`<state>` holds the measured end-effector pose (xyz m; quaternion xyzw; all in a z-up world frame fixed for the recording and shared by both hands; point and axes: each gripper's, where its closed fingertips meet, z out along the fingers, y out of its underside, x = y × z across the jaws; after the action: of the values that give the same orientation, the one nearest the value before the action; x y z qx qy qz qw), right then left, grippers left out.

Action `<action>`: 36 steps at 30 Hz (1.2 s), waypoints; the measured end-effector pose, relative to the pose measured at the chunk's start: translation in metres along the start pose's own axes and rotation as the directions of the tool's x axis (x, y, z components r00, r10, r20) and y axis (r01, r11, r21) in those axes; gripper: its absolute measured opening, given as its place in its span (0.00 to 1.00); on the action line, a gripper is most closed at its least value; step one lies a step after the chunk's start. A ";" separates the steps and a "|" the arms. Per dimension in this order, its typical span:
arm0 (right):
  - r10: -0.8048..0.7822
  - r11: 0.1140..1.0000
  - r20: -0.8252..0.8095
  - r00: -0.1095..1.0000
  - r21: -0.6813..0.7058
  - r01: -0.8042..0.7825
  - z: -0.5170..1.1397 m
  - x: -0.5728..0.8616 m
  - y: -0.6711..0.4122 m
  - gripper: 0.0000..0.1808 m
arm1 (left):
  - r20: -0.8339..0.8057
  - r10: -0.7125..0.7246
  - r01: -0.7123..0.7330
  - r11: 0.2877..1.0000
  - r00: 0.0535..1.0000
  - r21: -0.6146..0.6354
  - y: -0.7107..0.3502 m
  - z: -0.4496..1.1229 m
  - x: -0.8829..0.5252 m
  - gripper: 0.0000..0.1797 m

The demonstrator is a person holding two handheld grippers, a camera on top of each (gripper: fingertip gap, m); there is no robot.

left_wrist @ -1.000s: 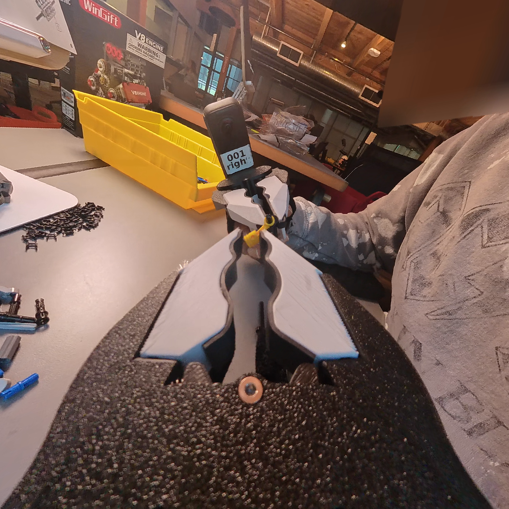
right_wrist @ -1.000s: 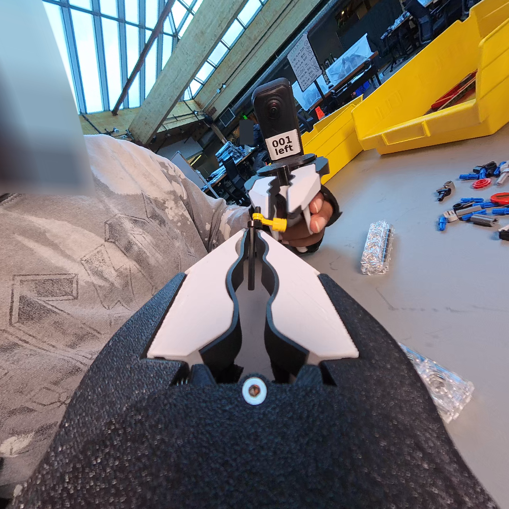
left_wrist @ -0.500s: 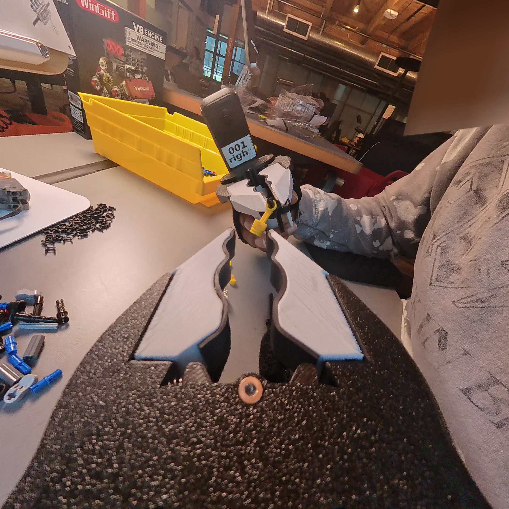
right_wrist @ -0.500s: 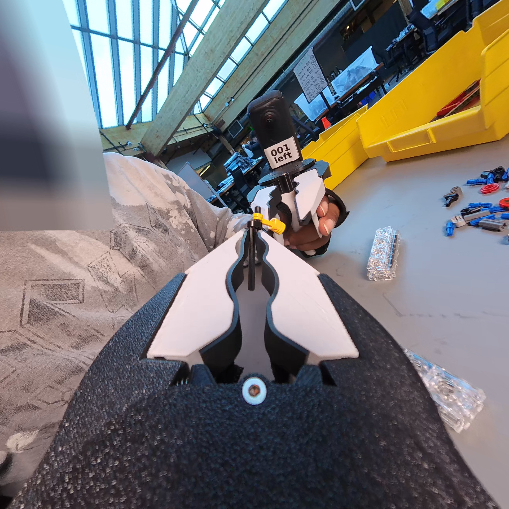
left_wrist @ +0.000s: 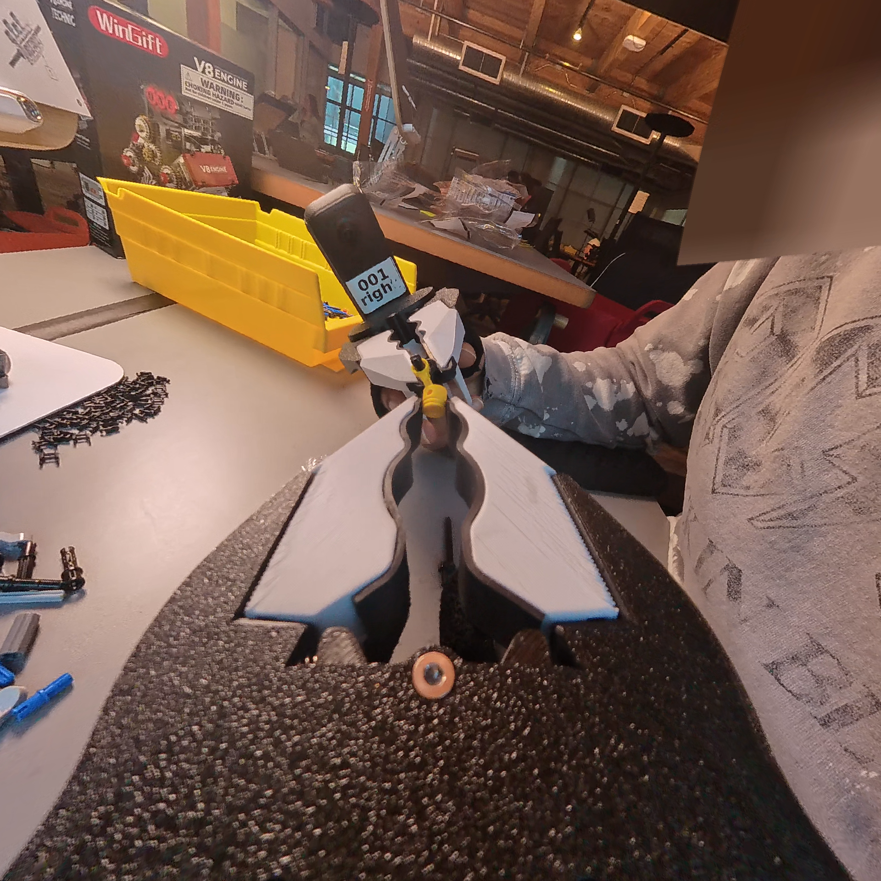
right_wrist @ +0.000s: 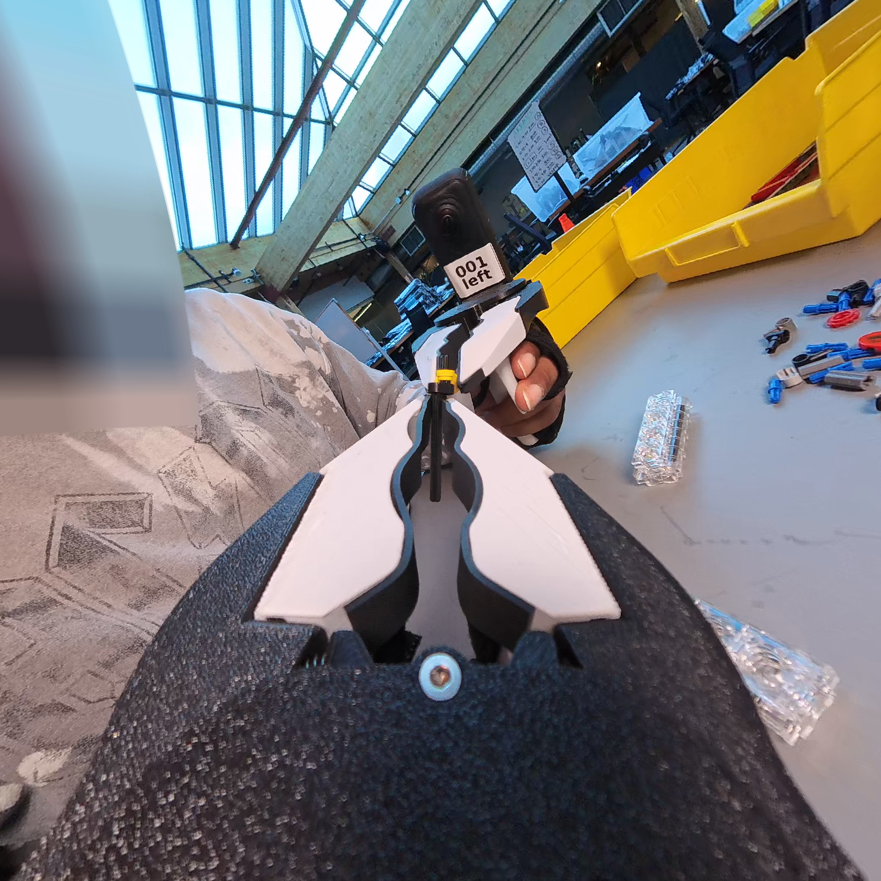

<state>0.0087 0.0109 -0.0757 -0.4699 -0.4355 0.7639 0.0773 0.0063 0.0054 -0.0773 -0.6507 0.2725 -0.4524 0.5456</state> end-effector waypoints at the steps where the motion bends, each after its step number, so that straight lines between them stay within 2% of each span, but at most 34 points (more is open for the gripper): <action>1: 0.001 1.000 -0.002 1.000 -0.001 -0.001 0.000 0.000 0.000 0.02 | 0.002 -0.004 0.004 1.000 1.000 0.003 -0.001 0.000 -0.001 0.04; 14: 0.005 1.000 -0.014 1.000 -0.013 -0.006 0.003 0.004 0.004 0.02 | 0.043 -0.026 0.025 1.000 0.999 0.015 -0.004 -0.002 -0.007 0.04; 24: -0.009 0.999 -0.050 0.999 -0.040 0.007 0.007 0.009 0.009 0.02 | 0.041 -0.177 0.174 0.982 0.983 0.070 -0.008 -0.009 -0.019 0.03; 27: -0.036 0.998 -0.088 0.995 -0.052 0.032 0.005 0.013 0.009 0.02 | -0.007 -0.301 0.300 0.947 0.954 0.115 -0.012 -0.011 -0.023 0.04; 31: -0.072 0.997 -0.146 0.987 -0.045 0.067 0.001 0.019 0.005 0.02 | -0.117 -0.470 0.484 0.860 0.875 0.163 -0.016 -0.015 -0.025 0.03; 36: -0.122 0.992 -0.218 0.968 -0.036 0.117 -0.003 0.027 -0.001 0.02 | -0.243 -0.577 0.622 0.761 0.779 0.187 -0.023 -0.018 -0.024 0.04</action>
<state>-0.0039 0.0281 -0.0933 -0.5254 -0.4605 0.6960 0.1656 -0.0235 0.0232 -0.0628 -0.5862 0.0341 -0.6886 0.4254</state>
